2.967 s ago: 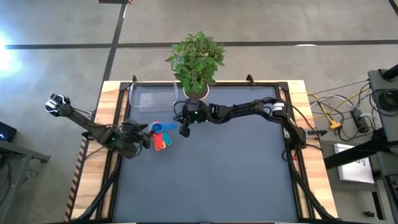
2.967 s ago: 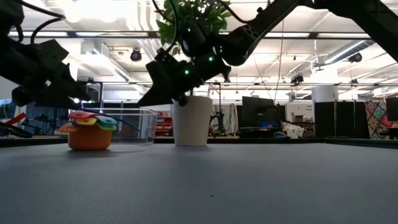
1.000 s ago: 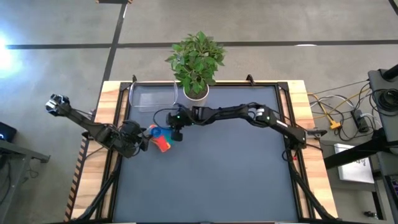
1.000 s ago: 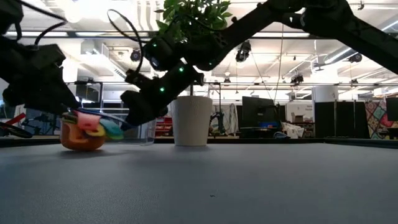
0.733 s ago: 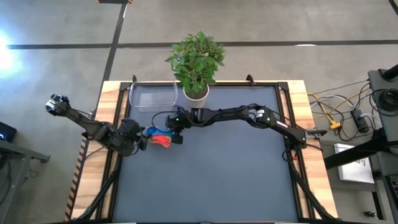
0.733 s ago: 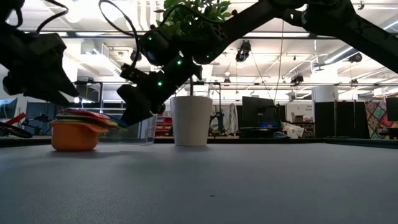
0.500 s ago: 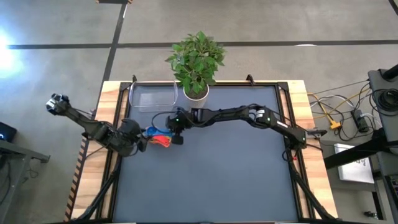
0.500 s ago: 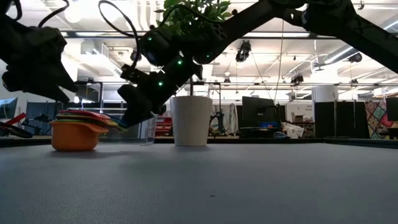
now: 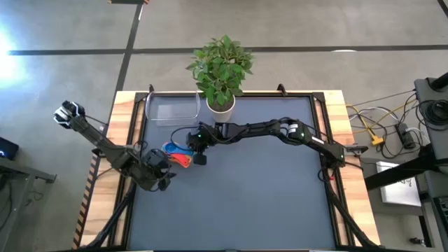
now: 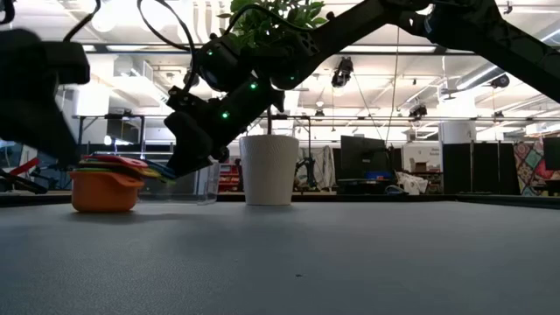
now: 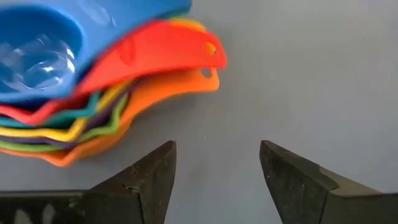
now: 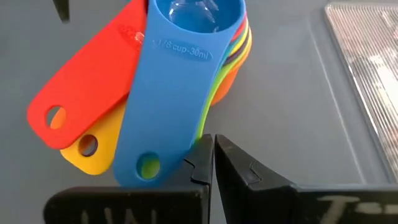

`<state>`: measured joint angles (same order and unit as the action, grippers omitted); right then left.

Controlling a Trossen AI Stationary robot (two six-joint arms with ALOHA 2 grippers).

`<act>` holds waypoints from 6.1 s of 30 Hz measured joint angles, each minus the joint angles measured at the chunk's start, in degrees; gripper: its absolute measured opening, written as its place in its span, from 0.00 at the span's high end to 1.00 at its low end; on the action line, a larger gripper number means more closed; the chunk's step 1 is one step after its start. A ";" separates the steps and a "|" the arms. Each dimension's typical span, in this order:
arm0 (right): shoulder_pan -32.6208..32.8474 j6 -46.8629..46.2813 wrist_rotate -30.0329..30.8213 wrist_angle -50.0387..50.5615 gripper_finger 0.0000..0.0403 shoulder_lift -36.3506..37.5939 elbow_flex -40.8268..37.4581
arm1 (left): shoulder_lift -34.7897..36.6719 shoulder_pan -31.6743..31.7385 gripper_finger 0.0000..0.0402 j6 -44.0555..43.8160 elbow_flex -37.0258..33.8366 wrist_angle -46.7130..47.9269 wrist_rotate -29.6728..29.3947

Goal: Nest measuring cups in basket
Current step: Stack the blue measuring cup on top of the red measuring cup, then put the nested colored measuring cups into the transparent bin

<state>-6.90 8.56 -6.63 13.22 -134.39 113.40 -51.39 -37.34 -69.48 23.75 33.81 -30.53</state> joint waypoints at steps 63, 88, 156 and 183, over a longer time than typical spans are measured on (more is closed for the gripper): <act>4.11 -7.74 0.58 0.38 0.98 0.20 -0.11 | -11.03 1.18 0.51 -23.35 -0.07 13.24 -6.75; 6.76 -8.56 -3.32 -1.84 0.98 1.13 -0.17 | -10.98 0.53 0.51 -22.66 6.94 20.91 -2.45; 5.18 -14.67 5.30 -31.62 0.98 41.56 -56.25 | -19.81 22.38 0.36 43.44 31.02 27.64 4.96; 5.29 -14.52 5.76 -31.29 0.98 44.78 -60.30 | -31.51 36.87 0.18 68.99 30.99 22.30 19.44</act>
<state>-1.61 -5.96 -0.86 -18.07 -89.60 53.10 -82.90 -0.47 -0.49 54.74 56.12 -11.09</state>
